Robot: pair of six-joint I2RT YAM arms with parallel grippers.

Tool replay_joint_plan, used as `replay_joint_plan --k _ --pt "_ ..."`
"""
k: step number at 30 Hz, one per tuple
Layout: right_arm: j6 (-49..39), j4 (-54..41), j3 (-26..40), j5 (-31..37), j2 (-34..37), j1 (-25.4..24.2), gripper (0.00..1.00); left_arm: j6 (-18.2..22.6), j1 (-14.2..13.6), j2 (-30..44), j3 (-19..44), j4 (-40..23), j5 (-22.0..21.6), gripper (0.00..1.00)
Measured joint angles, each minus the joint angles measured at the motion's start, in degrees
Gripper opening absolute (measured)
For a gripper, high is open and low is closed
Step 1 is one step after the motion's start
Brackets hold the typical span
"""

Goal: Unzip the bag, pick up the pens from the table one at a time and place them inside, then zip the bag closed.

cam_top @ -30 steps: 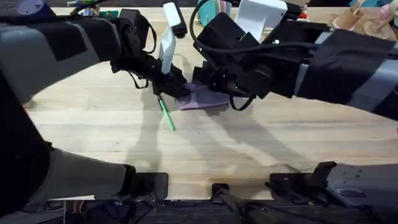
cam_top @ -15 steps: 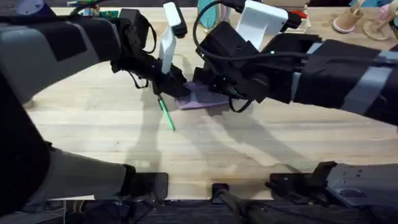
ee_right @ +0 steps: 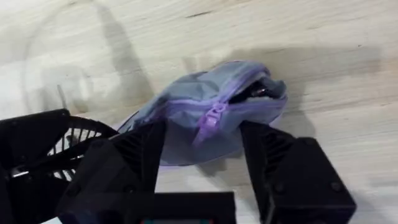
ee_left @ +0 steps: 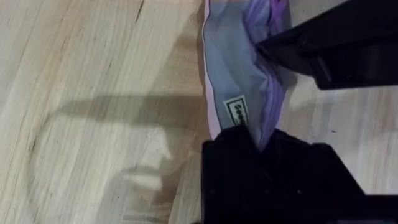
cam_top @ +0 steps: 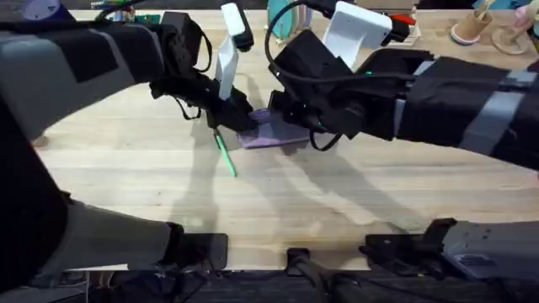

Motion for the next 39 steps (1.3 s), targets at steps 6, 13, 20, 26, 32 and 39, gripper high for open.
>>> replay_joint_plan --k 6,13,20,26,32,39 --pt "0.11 -0.68 -0.41 0.62 0.00 -0.37 0.448 0.00 0.02 0.00 0.00 -0.04 0.00 0.041" --pt "1.51 -0.28 -1.76 1.22 0.00 -1.46 0.250 0.00 0.00 0.00 0.00 -0.11 0.02 0.041" --pt "2.25 -0.28 -1.99 1.29 0.00 -1.65 0.073 0.00 0.00 0.00 0.00 -0.09 0.02 0.041" --pt "2.32 -0.61 -2.46 1.01 -1.71 -1.67 0.034 0.00 0.02 0.00 0.00 -0.12 0.02 0.041" --pt "2.32 -1.03 -2.84 0.61 -5.15 -1.75 0.032 0.00 0.02 0.00 0.00 -0.17 0.04 0.041" --pt "2.06 -0.55 -2.84 0.17 -9.02 -1.90 0.032 0.00 0.02 0.00 0.00 -0.28 0.21 0.041"
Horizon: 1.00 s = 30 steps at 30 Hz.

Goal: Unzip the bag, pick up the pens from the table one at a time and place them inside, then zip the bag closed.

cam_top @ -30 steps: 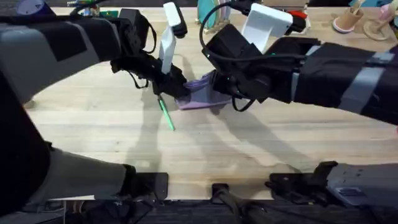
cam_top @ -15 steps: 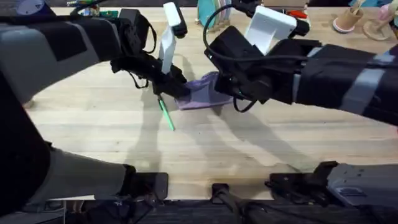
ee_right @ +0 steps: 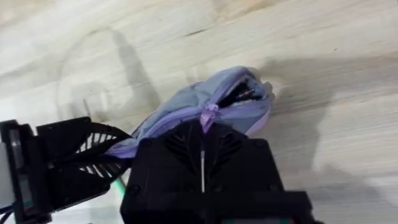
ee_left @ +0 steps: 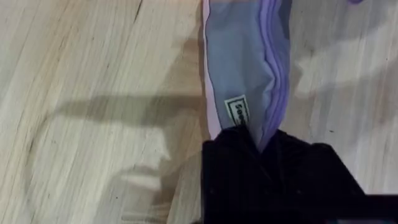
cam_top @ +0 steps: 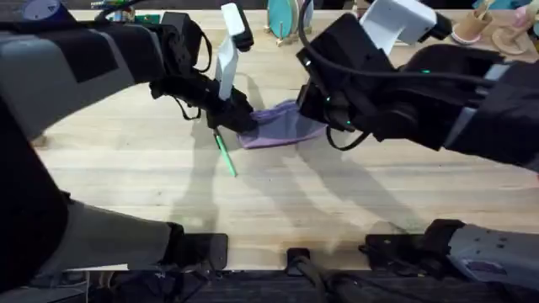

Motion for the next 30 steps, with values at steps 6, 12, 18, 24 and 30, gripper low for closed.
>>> replay_joint_plan --k 6,12,18,24,30 --pt "-0.25 0.30 0.00 -0.81 -0.49 -0.08 0.032 0.00 0.00 0.00 0.00 -0.11 0.02 0.041" --pt "-3.95 4.29 0.00 -5.13 -0.47 -0.38 0.032 0.00 0.00 0.00 0.00 -0.11 -0.12 0.041" --pt "-7.34 6.57 -0.09 -9.41 -0.47 -0.53 0.032 0.00 0.00 0.00 0.00 -0.11 -0.47 0.041" --pt "-8.68 7.63 -0.33 -12.70 0.11 -0.45 0.032 0.00 0.00 0.00 0.00 0.04 -0.71 0.041" --pt "-8.83 8.04 -0.34 -15.57 1.30 -0.40 0.032 0.00 0.00 0.00 0.00 0.09 -0.86 0.041"
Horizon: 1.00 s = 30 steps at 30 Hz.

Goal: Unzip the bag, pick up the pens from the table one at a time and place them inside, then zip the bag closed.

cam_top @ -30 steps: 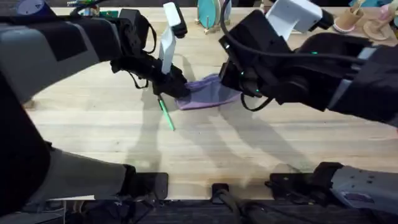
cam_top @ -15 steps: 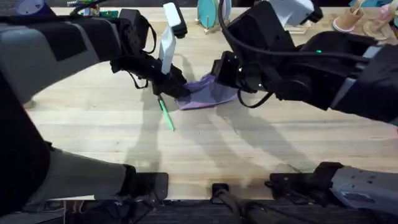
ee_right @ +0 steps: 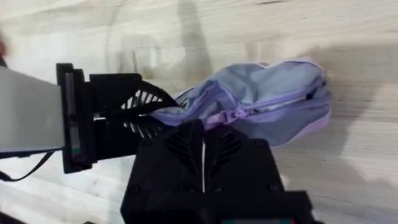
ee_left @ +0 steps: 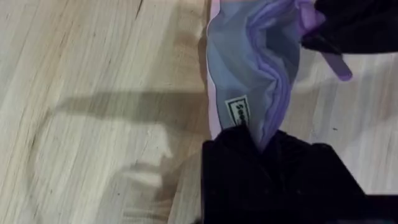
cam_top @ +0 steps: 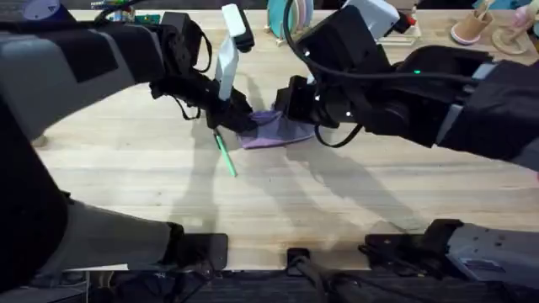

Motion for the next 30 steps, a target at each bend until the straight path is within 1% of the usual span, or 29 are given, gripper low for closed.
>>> replay_joint_plan --k 19,24,30 --pt "2.25 3.09 -0.24 -2.65 0.00 -0.76 0.032 0.00 0.11 0.00 0.00 0.20 -0.04 0.041" --pt "2.74 2.96 -0.27 -2.49 0.00 -0.87 0.032 0.00 0.11 0.00 0.00 0.22 0.14 0.041" --pt "3.05 1.86 -0.27 -0.05 0.00 -1.63 0.032 0.00 0.11 0.00 0.00 0.26 0.69 0.041"
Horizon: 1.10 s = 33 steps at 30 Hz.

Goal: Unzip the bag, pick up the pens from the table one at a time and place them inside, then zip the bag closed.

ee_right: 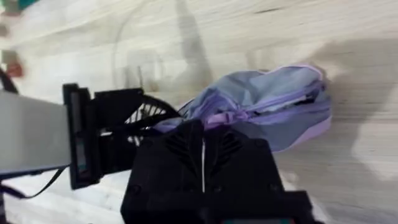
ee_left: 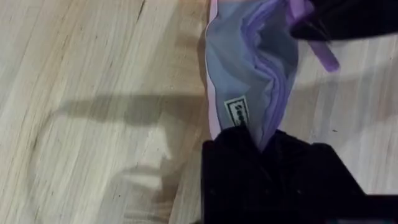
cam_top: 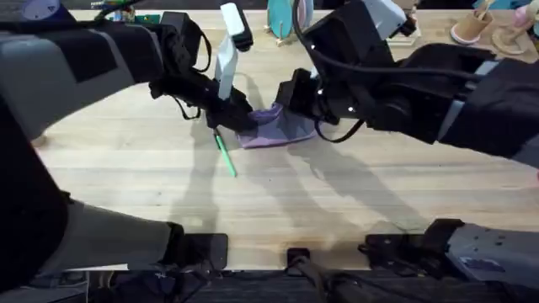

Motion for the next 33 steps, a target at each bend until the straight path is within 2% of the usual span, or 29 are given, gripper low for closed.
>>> replay_joint_plan --k 11,19,33 --pt "0.00 -1.68 0.00 1.58 0.00 -4.00 0.031 -0.10 1.80 0.03 0.00 -0.75 2.02 0.041" --pt "0.00 -1.63 0.00 1.50 0.00 -4.26 0.031 -0.20 4.31 0.11 -0.02 -1.44 3.24 0.041" --pt "0.07 7.70 0.02 -7.13 7.86 -3.36 0.030 -0.20 5.29 0.11 -0.02 -1.78 2.84 0.041"
